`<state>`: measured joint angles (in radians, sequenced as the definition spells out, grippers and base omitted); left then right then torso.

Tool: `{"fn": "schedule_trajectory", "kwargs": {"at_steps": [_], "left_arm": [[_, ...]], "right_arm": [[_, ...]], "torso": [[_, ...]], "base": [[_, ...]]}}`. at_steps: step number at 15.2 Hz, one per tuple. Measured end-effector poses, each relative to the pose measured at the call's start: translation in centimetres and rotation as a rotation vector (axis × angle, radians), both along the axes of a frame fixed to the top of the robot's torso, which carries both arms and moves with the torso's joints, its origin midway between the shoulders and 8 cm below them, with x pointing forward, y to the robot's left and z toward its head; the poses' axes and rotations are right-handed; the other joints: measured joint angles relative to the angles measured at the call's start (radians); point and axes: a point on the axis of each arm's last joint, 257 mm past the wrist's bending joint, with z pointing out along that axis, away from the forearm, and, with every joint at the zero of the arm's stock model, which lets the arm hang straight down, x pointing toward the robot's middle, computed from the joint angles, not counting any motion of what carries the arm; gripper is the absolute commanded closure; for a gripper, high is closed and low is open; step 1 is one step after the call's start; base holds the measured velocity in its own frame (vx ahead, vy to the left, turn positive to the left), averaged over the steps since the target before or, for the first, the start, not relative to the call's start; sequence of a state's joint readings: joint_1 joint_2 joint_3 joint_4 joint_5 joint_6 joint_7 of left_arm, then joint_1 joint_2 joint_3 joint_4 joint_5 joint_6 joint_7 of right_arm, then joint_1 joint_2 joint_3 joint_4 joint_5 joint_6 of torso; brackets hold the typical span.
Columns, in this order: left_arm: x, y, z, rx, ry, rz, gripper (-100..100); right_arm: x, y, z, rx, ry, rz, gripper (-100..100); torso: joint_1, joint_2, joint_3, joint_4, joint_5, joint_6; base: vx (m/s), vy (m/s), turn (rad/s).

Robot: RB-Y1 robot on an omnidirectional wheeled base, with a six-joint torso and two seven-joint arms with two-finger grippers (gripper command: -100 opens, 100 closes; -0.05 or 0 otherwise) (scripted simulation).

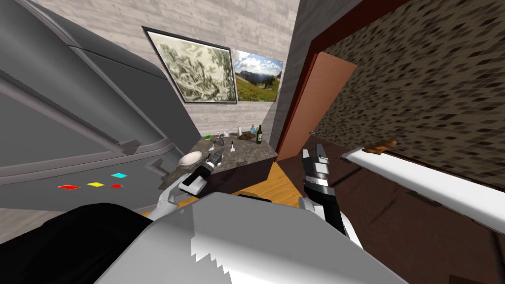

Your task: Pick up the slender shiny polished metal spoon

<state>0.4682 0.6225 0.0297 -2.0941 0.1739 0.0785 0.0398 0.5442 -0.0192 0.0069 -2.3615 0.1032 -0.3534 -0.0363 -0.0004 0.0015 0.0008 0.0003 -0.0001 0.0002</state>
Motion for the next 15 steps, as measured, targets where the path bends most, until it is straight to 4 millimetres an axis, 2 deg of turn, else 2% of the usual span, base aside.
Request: {"fn": "schedule_trajectory", "kwargs": {"at_steps": [4, 12, 15], "left_arm": [[0.2, 1.8, -2.0, 0.051, 0.080, 0.023, -100], [-0.7, 7.4, -6.6, 0.185, 0.280, 0.091, -100], [-1.5, 10.1, -8.2, 0.235, 0.359, 0.124, -100]], "right_arm": [[0.0, 0.0, 0.0, 0.000, 0.000, 0.000, 0], [0.0, 0.0, 0.0, 0.000, 0.000, 0.000, 0], [0.0, 0.0, 0.0, 0.000, 0.000, 0.000, 0]], "torso": [[0.000, -0.001, 0.000, 0.000, 0.000, 0.000], [-0.001, -0.001, 0.000, 0.000, 0.000, 0.000], [-0.001, -0.001, 0.000, 0.000, 0.000, 0.000]], "base": [[-0.014, -0.014, -0.077], [-0.016, -0.022, -0.095], [-0.011, -0.027, -0.087]]}}
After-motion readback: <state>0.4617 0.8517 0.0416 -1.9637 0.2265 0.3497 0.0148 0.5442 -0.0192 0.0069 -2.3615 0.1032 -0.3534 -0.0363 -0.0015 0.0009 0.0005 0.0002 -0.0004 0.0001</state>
